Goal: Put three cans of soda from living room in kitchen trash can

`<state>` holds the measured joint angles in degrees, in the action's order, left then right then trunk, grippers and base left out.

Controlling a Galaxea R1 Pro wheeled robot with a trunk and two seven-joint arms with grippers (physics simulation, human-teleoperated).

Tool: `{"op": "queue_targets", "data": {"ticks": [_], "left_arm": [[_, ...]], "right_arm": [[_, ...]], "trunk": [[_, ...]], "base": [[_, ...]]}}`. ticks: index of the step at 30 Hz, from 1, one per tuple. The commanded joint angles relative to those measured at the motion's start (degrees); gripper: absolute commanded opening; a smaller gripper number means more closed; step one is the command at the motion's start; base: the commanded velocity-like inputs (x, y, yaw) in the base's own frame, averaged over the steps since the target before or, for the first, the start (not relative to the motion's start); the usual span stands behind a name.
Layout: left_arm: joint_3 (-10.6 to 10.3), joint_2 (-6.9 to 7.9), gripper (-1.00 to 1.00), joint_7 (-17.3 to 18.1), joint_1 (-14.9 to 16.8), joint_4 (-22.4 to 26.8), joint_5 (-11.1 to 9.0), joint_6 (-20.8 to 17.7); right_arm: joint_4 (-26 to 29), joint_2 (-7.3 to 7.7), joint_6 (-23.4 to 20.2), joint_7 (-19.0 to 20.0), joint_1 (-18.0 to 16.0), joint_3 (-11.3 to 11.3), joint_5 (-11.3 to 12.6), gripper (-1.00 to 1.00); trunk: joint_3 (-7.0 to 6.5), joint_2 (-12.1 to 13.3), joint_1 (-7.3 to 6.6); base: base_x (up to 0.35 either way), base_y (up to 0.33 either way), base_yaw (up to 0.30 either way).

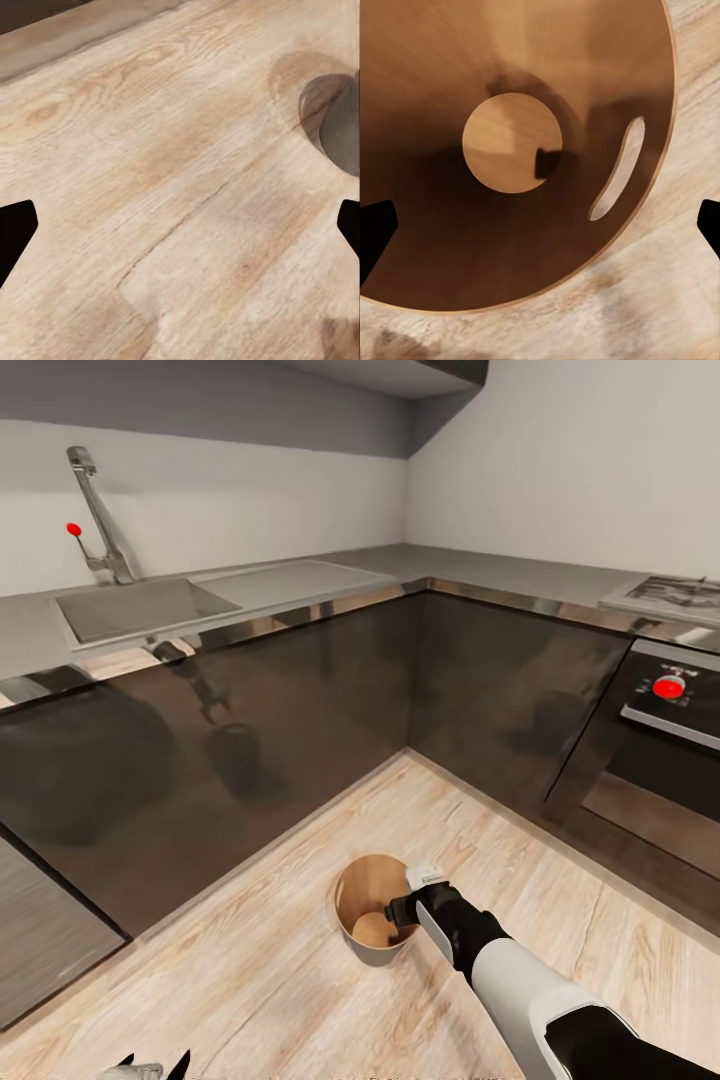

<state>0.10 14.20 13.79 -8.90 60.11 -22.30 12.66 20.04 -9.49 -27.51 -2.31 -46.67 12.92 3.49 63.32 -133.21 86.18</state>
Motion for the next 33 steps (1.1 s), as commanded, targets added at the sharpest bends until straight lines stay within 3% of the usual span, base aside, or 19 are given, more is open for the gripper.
{"op": "queue_targets", "data": {"ticks": [1, 7, 11, 17, 19, 21, 24, 30, 33], "left_arm": [[0.00, 0.01, 1.00, 0.00, -0.02, 0.72, 0.02, -0.04], [0.05, 0.17, 1.00, 0.01, 0.07, 2.87, 0.32, -0.32], [0.12, 0.80, 1.00, -0.04, 0.17, 4.87, 1.87, -1.02], [0.21, 1.35, 1.00, -0.45, 0.77, 14.12, 3.73, -9.83], [0.23, 1.46, 1.00, -0.54, 3.55, 17.23, 4.21, -14.92], [0.24, 1.48, 1.00, -0.58, 5.48, 17.94, 4.34, -17.58], [0.24, 1.52, 1.00, -0.65, 12.33, 18.88, 4.49, -26.60], [0.25, 1.53, 1.00, -0.81, 19.05, 18.94, 4.65, -34.77], [0.25, 1.53, 1.00, -1.37, 21.24, 18.84, 4.69, -36.87]], "right_arm": [[0.00, 0.00, 0.00, 0.01, 0.00, 0.00, 0.01, 1.00], [0.00, 0.01, 0.00, 0.02, 0.00, 0.00, -0.04, 1.00], [0.00, 0.00, 0.00, 0.03, 0.00, 0.00, -0.05, 1.00], [0.00, 0.04, 0.00, 0.03, 0.00, 0.00, -0.06, 1.00], [0.00, 0.07, 0.00, 0.03, 0.00, 0.00, -0.06, 1.00], [0.00, 0.08, 0.00, 0.03, 0.00, 0.00, -0.06, 1.00], [0.00, 0.03, 0.00, 0.03, 0.00, 0.00, -0.06, 1.00], [0.00, 0.01, 0.00, 0.03, 0.00, 0.00, -0.06, 1.00], [0.00, 0.00, 0.00, 0.03, 0.00, 0.00, -0.06, 1.00]], "trunk": [[0.10, 0.00, 0.00], [0.64, 0.00, 0.00], [0.99, 0.00, 0.00], [1.53, 0.00, 0.00], [1.71, 0.00, 0.00], [1.89, 0.00, 0.00], [2.16, 0.00, 0.00], [2.70, 0.00, 0.00], [2.97, 0.00, 0.00]], "base": [[0.000, 0.000, 0.000], [0.000, 0.000, 0.000], [0.000, 0.000, 0.000], [0.000, 0.000, 0.000], [0.000, 0.000, 0.000], [0.000, 0.000, 0.000], [0.000, 0.000, 0.000], [0.000, 0.000, 0.000], [0.000, 0.000, 0.000]]}}
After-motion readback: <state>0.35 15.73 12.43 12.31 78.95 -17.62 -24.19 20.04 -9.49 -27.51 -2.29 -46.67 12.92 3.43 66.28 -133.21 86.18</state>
